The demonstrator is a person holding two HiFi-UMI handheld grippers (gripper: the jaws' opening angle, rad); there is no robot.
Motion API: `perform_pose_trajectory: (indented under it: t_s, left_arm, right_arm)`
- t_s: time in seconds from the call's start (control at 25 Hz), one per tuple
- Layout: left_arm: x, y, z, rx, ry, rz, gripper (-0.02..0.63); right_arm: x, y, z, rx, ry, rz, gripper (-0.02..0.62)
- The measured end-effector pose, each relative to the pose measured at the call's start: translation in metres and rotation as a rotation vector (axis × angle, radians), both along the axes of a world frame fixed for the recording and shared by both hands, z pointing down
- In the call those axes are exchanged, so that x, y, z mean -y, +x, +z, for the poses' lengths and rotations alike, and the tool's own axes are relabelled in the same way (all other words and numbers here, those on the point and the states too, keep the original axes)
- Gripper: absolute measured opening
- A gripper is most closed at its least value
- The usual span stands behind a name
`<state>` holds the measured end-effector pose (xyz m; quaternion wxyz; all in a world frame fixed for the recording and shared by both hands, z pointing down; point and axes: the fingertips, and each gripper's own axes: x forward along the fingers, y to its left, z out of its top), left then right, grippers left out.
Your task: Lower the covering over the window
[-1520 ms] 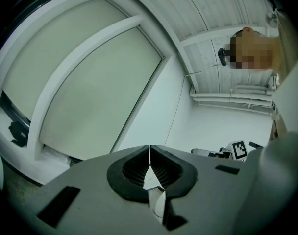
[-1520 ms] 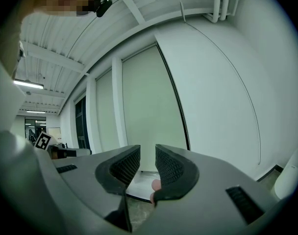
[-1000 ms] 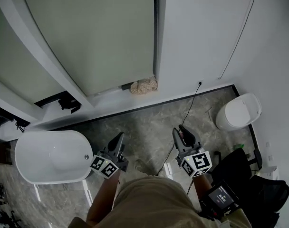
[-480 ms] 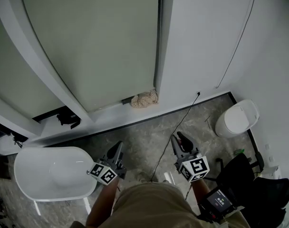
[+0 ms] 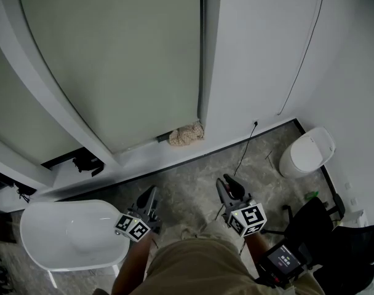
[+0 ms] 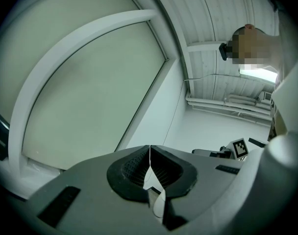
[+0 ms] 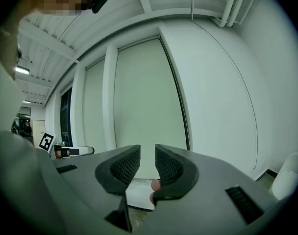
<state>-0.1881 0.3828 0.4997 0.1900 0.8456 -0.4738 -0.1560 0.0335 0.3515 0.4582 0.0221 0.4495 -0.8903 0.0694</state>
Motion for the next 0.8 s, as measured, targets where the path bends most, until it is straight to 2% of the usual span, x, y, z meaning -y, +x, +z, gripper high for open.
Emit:
perform_pose_trajectory:
  t_s: [0.52, 0.8]
  left_arm:
    - [0.029, 0.039, -0.009, -0.008, -0.016, -0.060, 0.020]
    - [0.037, 0.082, -0.001, -0.005, -0.052, -0.069, 0.020]
  right_arm:
    - [0.052, 0.030, -0.009, 0.005, 0.003, -0.063, 0.097]
    - [0.061, 0.069, 0.006, 0.047, -0.070, -0.083, 0.097]
